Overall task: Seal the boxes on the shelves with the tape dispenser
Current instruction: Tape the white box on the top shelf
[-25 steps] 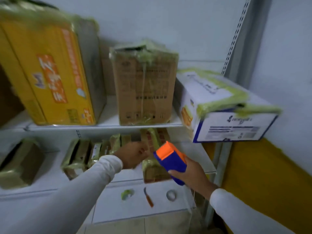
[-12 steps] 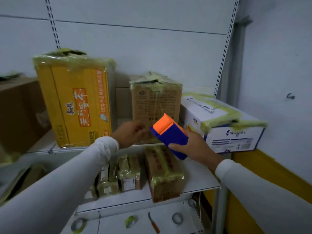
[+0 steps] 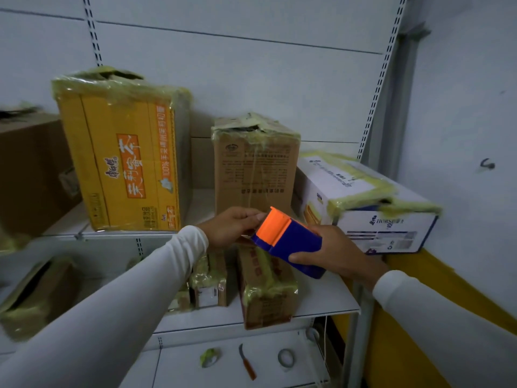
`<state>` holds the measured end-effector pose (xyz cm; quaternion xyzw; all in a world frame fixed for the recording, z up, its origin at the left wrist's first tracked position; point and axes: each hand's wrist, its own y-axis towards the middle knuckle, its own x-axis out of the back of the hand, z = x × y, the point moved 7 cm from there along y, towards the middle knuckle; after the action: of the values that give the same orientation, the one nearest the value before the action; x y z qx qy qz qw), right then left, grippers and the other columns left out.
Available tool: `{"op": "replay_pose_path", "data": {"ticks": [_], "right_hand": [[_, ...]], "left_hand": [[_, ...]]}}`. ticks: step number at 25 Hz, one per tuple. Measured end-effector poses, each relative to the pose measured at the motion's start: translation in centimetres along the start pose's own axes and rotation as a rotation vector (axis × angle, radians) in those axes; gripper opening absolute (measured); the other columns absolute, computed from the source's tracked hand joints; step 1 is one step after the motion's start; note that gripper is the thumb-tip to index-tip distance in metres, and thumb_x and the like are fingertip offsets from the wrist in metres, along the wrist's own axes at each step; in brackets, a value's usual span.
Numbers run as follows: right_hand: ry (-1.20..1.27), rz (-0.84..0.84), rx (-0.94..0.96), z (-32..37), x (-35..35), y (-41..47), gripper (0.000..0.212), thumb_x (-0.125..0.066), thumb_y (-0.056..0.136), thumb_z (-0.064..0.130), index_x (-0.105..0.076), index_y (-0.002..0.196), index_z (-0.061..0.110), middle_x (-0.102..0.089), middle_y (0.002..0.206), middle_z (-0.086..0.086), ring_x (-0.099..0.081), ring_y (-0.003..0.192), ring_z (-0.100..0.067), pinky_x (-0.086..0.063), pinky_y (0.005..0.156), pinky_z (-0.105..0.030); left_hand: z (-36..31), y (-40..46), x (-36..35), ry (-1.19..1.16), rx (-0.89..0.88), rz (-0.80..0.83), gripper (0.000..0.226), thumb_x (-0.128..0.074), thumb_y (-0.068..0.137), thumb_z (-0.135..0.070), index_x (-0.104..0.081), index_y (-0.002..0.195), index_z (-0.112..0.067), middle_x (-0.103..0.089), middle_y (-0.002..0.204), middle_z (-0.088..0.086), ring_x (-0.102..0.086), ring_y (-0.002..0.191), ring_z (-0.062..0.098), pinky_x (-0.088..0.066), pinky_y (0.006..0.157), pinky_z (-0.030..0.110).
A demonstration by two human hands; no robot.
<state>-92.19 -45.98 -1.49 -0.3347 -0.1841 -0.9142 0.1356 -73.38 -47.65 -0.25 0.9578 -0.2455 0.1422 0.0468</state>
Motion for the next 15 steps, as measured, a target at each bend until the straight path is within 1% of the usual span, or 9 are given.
{"op": "replay_pose_path", "data": {"ticks": [2, 4, 7, 10, 11, 13, 15], "right_hand": [[0.003, -0.001, 0.01, -0.5, 0.5, -0.1, 0.043, -0.079, 0.06, 0.062, -0.063, 0.09, 0.037, -0.071, 0.086, 0.028, -0.069, 0.079, 0.005, -0.049, 0.059, -0.009], [0.016, 0.007, 0.025, -0.6, 1.1, 0.0, 0.045, -0.078, 0.059, 0.063, -0.063, 0.092, 0.037, -0.071, 0.088, 0.027, -0.069, 0.08, 0.003, -0.051, 0.06, -0.01], [0.024, 0.024, 0.035, -1.0, 1.7, 0.1, 0.047, -0.078, 0.059, 0.065, -0.062, 0.094, 0.038, -0.071, 0.089, 0.026, -0.069, 0.082, 0.003, -0.052, 0.061, -0.012], [0.044, 0.062, 0.043, -1.1, 2.4, 0.4, 0.044, -0.078, 0.061, 0.063, -0.062, 0.094, 0.038, -0.073, 0.09, 0.021, -0.07, 0.082, 0.0, -0.053, 0.062, -0.015], [0.053, 0.08, 0.042, -0.9, 2.6, 0.6, 0.043, -0.078, 0.063, 0.062, -0.062, 0.093, 0.038, -0.073, 0.09, 0.018, -0.071, 0.082, -0.002, -0.054, 0.062, -0.016], [0.076, 0.105, 0.022, -0.2, 3.4, 1.2, 0.045, -0.079, 0.063, 0.06, -0.063, 0.095, 0.033, -0.075, 0.091, 0.012, -0.072, 0.084, -0.008, -0.058, 0.065, -0.022], [0.066, 0.118, 0.012, 0.8, 4.7, 1.7, 0.05, -0.079, 0.062, 0.06, -0.063, 0.097, 0.028, -0.075, 0.091, 0.009, -0.073, 0.084, -0.01, -0.059, 0.065, -0.024]], "left_hand": [[0.2, 0.6, -0.4, -0.004, -0.005, -0.002, 0.036, -0.037, 0.102, -0.021, -0.057, 0.116, 0.005, -0.06, 0.103, 0.022, -0.058, 0.094, 0.028, -0.05, 0.084, 0.034], [-0.3, 1.1, -0.6, -0.011, -0.042, -0.017, 0.033, -0.038, 0.101, -0.018, -0.058, 0.107, 0.008, -0.058, 0.094, 0.019, -0.057, 0.087, 0.024, -0.05, 0.077, 0.029], [-1.1, 1.6, -0.8, 0.028, -0.107, -0.062, 0.023, -0.042, 0.099, -0.011, -0.062, 0.091, -0.005, -0.063, 0.087, 0.01, -0.061, 0.08, 0.015, -0.053, 0.074, 0.027], [-2.2, 1.9, -0.4, 0.129, -0.159, -0.131, 0.019, -0.045, 0.098, -0.006, -0.063, 0.094, -0.002, -0.066, 0.089, 0.011, -0.063, 0.081, 0.015, -0.054, 0.075, 0.025], [-2.7, 2.0, -0.2, 0.161, -0.182, -0.165, 0.019, -0.046, 0.097, -0.007, -0.064, 0.094, -0.002, -0.066, 0.088, 0.011, -0.064, 0.079, 0.013, -0.054, 0.073, 0.022], [-4.3, 2.0, 0.6, 0.227, -0.244, -0.237, 0.018, -0.049, 0.097, -0.009, -0.066, 0.09, -0.005, -0.066, 0.079, 0.006, -0.061, 0.068, 0.004, -0.05, 0.064, 0.015], [-6.1, 1.8, 1.4, 0.267, -0.298, -0.275, 0.017, -0.051, 0.095, -0.009, -0.067, 0.087, -0.007, -0.065, 0.074, 0.001, -0.059, 0.063, 0.001, -0.047, 0.061, 0.013]]}}
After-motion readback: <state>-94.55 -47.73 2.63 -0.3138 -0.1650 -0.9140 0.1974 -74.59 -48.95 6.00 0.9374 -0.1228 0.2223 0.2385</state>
